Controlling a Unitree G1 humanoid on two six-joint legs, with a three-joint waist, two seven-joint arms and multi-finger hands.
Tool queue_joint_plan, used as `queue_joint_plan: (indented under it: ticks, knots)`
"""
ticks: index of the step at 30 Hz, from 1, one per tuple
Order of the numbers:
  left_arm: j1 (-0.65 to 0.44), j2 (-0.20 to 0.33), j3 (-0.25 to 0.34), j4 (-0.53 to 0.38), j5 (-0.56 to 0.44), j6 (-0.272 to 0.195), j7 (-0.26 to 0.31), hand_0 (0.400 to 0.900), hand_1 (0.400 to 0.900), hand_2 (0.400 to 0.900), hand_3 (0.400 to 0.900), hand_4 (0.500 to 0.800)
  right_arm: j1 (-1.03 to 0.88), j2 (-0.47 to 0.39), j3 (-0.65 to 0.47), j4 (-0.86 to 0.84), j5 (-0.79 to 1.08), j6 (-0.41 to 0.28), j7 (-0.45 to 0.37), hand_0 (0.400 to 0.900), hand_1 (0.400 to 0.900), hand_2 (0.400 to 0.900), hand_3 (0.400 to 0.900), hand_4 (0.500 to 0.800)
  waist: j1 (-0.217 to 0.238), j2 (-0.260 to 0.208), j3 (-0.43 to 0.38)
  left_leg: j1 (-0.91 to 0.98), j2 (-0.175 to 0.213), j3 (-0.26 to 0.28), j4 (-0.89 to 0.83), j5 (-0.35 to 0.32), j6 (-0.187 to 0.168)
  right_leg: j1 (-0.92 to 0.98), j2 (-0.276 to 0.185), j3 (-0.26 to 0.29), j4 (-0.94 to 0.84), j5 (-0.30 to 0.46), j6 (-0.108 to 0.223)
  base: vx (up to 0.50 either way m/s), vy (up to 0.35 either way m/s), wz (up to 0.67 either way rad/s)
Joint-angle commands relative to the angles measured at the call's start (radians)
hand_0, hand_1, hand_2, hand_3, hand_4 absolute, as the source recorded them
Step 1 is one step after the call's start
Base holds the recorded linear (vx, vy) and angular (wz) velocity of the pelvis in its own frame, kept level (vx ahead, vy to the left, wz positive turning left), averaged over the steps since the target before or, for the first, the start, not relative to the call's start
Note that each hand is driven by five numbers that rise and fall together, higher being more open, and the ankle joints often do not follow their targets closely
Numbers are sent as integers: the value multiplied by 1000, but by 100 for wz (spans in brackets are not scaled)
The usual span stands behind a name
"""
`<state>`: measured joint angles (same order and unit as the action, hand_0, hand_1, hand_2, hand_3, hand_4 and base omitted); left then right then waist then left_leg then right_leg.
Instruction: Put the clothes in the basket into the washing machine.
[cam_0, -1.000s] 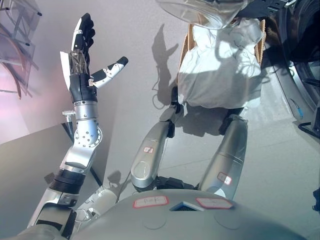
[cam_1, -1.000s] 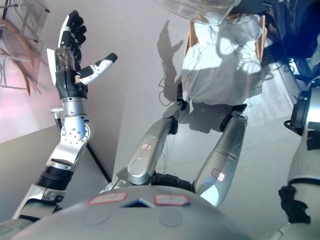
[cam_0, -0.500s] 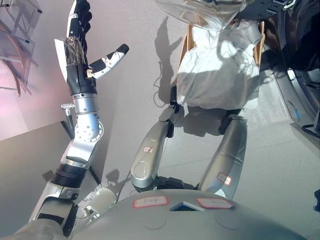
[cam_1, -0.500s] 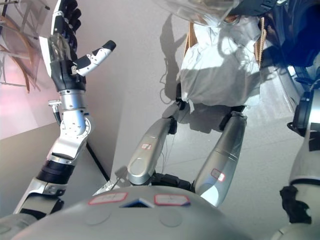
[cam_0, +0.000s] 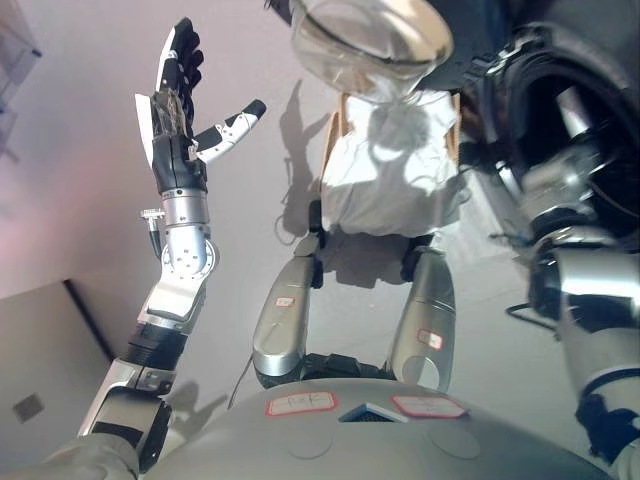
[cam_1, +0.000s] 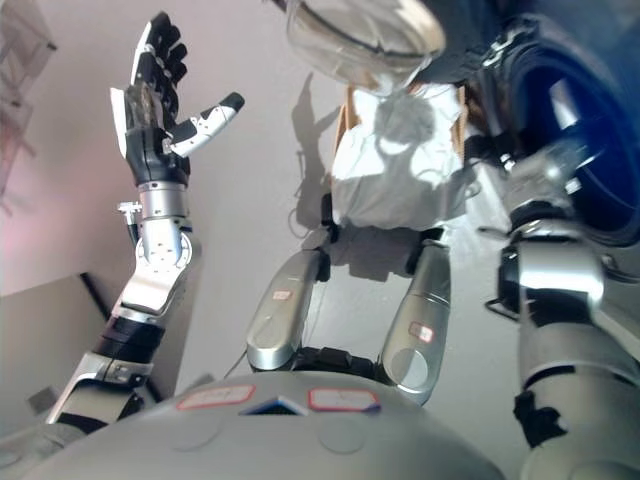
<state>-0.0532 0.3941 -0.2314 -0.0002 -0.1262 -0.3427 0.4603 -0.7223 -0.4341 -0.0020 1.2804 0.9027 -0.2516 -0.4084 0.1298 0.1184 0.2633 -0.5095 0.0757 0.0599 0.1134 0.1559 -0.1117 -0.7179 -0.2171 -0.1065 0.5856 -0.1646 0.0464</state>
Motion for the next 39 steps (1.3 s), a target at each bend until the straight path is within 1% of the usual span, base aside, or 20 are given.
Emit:
queue_joint_plan:
  ticks: [1,3,6,8,9,11,13,14,15,16,17,18,19,21,23,24,25,27,32,39]
  knots:
    - [-43,-50,50,-7,-14,-48,-15,900,900,900,900,800,133,68,26,-62,-19,-41,53,900,900,900,900,800,1,2,-85,31,22,-55,-10,-55,6,163,43,-70,-177,64,22,105,26,-5]
    - [-25,-64,48,12,-15,-42,-32,900,900,900,900,800,213,139,39,-74,-25,-43,73,900,900,900,900,800,-9,-17,-94,71,23,-54,-21,-59,9,216,47,-78,-213,76,25,91,30,-6]
    - [7,-82,48,54,-38,-28,-76,900,900,900,900,800,322,206,58,-52,-63,-18,106,900,900,900,900,800,-23,-41,-129,134,31,-54,-46,-64,12,299,50,-85,-283,105,36,102,57,-12]
    - [50,-99,40,110,-73,-15,-141,900,900,900,900,800,414,226,69,-16,-134,17,136,900,900,900,900,800,-40,-64,-164,204,28,-43,-69,-81,15,380,48,-86,-340,120,49,105,104,-18]
    - [51,-99,40,110,-73,-16,-141,900,900,900,900,800,416,227,70,-17,-135,17,136,900,900,900,900,800,-40,-62,-165,205,30,-44,-73,-76,15,384,50,-87,-349,128,49,92,99,-16]
    - [86,-97,35,167,-72,2,-184,900,900,900,900,800,483,228,67,3,-200,37,151,900,900,900,900,800,-58,-77,-196,253,28,-38,-98,-85,15,436,46,-84,-404,146,61,96,69,-16]
    - [108,-99,29,290,-54,22,-205,900,900,900,900,800,530,222,89,25,-310,61,158,900,900,900,900,800,-71,-88,-222,296,24,-27,-122,-91,17,478,44,-74,-455,166,73,99,81,-30]
    - [112,-111,33,376,-58,33,-211,900,900,900,900,800,547,210,118,37,-417,80,157,900,900,900,900,800,-74,-96,-234,319,22,-17,-135,-96,17,500,44,-68,-480,173,81,85,68,-35]
    - [117,-109,38,415,-56,35,-217,900,900,900,900,800,561,209,147,38,-489,88,152,900,900,900,900,800,-76,-101,-251,330,19,-11,-147,-94,17,512,46,-64,-506,184,85,56,64,-33]
    - [118,-116,34,527,-47,50,-232,900,900,900,900,800,566,198,228,47,-656,112,153,900,900,900,900,800,-75,-109,-260,350,19,-1,-161,-95,17,529,44,-59,-526,196,92,43,48,-20]
    - [121,-110,30,550,-38,57,-247,900,900,900,900,800,585,190,251,37,-709,116,159,900,900,900,900,800,-78,-113,-275,356,19,4,-170,-93,17,535,45,-57,-539,202,94,44,49,-16]
    - [118,-114,20,659,-5,70,-257,900,900,900,900,800,595,183,295,48,-813,138,163,900,900,900,900,800,-84,-117,-286,375,19,10,-183,-93,15,551,45,-57,-553,206,97,51,33,-5]
    - [116,-116,15,716,11,77,-257,900,900,900,900,800,612,180,294,45,-833,136,164,900,900,900,900,800,-89,-120,-297,379,19,8,-187,-93,14,557,45,-57,-562,209,99,53,38,-3]
    - [102,-134,4,911,46,111,-276,900,900,900,900,800,649,176,287,50,-882,147,181,900,900,900,900,800,-106,-122,-315,396,18,11,-191,-96,12,581,40,-58,-573,211,106,50,34,3]
    - [60,-163,0,1194,117,156,-293,900,900,900,900,800,681,188,225,90,-893,155,201,900,900,900,900,800,-126,-127,-329,423,15,20,-186,-108,16,609,33,-55,-565,206,108,56,40,2]
    - [58,-164,-1,1196,117,155,-293,900,900,900,900,800,681,187,225,90,-894,155,201,900,900,900,900,800,-126,-127,-327,425,15,20,-186,-108,16,610,33,-55,-565,206,108,75,36,-3]
    - [59,-170,6,1263,135,179,-301,900,900,900,900,800,692,193,206,101,-896,162,212,900,900,900,900,800,-130,-127,-335,436,14,23,-184,-114,17,621,30,-56,-563,203,109,52,26,-2]
    - [65,-170,12,1347,177,197,-312,900,900,900,900,800,701,199,184,110,-913,164,223,900,900,900,900,800,-136,-128,-342,458,14,31,-184,-124,19,638,25,-53,-560,199,110,69,45,-7]
    - [82,-171,34,1393,209,211,-334,900,900,900,900,800,717,199,168,107,-939,169,248,900,900,900,900,800,-139,-131,-357,484,11,40,-182,-139,23,656,20,-40,-569,200,115,31,31,-7]
    - [76,-175,24,1378,231,216,-333,900,900,900,900,800,724,195,180,109,-954,174,268,900,900,900,900,800,-136,-135,-351,493,9,40,-181,-144,26,661,12,-37,-569,204,118,-1,5,2]
